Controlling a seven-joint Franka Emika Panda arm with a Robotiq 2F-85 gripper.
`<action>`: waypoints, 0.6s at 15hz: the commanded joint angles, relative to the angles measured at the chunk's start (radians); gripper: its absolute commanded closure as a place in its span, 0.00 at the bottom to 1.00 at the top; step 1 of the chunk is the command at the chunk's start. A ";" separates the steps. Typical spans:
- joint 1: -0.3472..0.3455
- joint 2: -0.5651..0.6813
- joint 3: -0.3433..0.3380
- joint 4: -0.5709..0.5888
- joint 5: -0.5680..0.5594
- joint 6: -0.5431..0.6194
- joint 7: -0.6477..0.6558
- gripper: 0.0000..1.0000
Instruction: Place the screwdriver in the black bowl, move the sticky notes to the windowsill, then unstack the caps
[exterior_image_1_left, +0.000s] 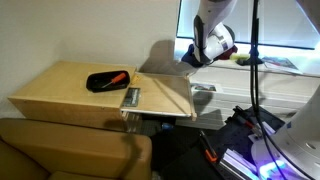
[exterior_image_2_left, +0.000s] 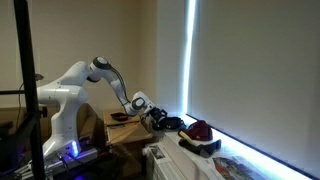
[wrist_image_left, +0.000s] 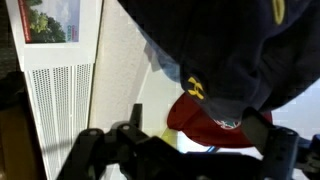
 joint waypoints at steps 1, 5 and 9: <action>0.103 0.056 -0.044 -0.097 0.199 0.190 0.010 0.00; 0.053 0.002 -0.038 0.013 0.088 0.221 -0.028 0.00; -0.154 -0.100 0.109 0.236 -0.024 0.213 -0.232 0.00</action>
